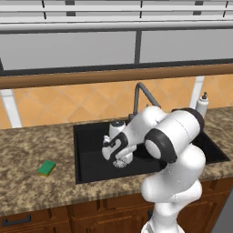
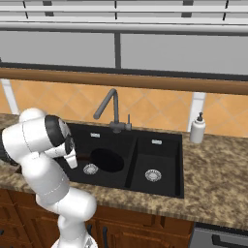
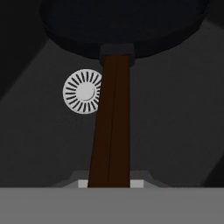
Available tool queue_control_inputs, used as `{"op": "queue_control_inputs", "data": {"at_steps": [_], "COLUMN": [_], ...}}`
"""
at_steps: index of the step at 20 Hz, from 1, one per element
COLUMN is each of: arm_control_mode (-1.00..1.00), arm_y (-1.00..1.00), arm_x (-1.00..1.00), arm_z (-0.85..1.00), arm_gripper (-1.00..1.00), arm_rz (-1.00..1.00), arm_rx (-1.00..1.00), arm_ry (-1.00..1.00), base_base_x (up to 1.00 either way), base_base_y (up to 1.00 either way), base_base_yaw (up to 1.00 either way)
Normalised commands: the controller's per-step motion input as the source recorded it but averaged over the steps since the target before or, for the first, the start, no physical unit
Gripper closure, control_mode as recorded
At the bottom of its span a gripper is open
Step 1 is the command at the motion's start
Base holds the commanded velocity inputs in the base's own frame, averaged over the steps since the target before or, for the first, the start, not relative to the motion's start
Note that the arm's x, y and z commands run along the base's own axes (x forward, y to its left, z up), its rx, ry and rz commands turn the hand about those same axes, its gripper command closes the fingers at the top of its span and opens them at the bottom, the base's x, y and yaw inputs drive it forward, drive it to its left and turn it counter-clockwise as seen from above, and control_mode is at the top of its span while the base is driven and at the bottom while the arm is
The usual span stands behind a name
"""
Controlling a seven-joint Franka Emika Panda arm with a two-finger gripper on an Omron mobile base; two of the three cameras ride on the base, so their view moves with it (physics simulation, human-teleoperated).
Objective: Pick the pan and sponge and place them into the sink. Then turn on the water.
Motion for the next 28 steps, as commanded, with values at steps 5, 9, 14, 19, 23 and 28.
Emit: {"op": "queue_control_inputs", "data": {"at_steps": [5,9,14,19,23,28], "arm_control_mode": [-1.0,-1.0,-1.0,-1.0,-1.0,-1.0], "arm_y": [-0.28,-0.25,-0.18,-0.03,0.0,0.0], "arm_x": [0.23,0.29,0.44,0.57,0.64,0.48], "arm_z": [-0.43,-0.42,-0.43,-0.43,-0.49,-0.39], "arm_gripper": [1.0,1.0,1.0,1.0,1.0,1.0], "arm_rz": [0.0,0.0,0.0,0.0,0.0,0.0], "arm_rx": [0.0,0.0,0.0,0.0,0.0,0.0], "arm_ry": [0.0,0.0,0.0,0.0,0.0,0.0], "base_base_x": [0.0,0.0,0.0,0.0,0.0,0.0], "base_base_y": [0.0,0.0,0.0,0.0,0.0,0.0], "base_base_yaw": [0.0,0.0,0.0,0.0,0.0,0.0]}}
